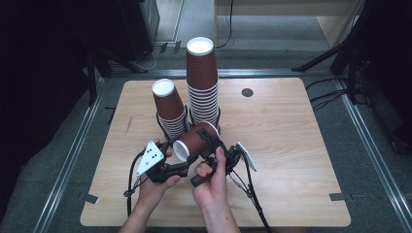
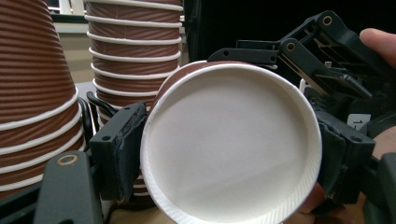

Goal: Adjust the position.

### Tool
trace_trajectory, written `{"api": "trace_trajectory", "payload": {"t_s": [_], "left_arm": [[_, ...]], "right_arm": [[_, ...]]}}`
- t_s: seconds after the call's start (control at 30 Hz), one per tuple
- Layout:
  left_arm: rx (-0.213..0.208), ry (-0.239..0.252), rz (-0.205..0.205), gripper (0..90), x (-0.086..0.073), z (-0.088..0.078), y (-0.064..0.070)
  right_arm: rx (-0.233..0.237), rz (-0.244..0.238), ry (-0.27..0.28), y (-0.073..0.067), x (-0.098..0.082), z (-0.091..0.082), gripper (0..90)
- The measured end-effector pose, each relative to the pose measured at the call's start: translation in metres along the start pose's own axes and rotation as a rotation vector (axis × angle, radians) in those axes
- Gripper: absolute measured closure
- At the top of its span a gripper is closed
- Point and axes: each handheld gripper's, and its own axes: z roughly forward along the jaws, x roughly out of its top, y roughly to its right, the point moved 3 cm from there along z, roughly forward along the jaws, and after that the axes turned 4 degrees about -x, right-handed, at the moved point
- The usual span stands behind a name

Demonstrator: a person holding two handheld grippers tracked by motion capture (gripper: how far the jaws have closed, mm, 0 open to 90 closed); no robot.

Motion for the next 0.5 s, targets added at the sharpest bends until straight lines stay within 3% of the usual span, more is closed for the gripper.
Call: {"api": "trace_trajectory", "payload": {"t_s": [0.2,0.5], "left_arm": [[-0.012,-0.009,-0.028,20.1,0.002,-0.002,-0.001],[-0.012,-0.042,-0.078,8.7,0.004,-0.006,-0.004]], "right_arm": [[0.033,-0.032,-0.006,-0.004,-0.001,0.0,11.9],[0.043,-0.108,0.035,-0.011,0.004,-0.004,12.1]]}}
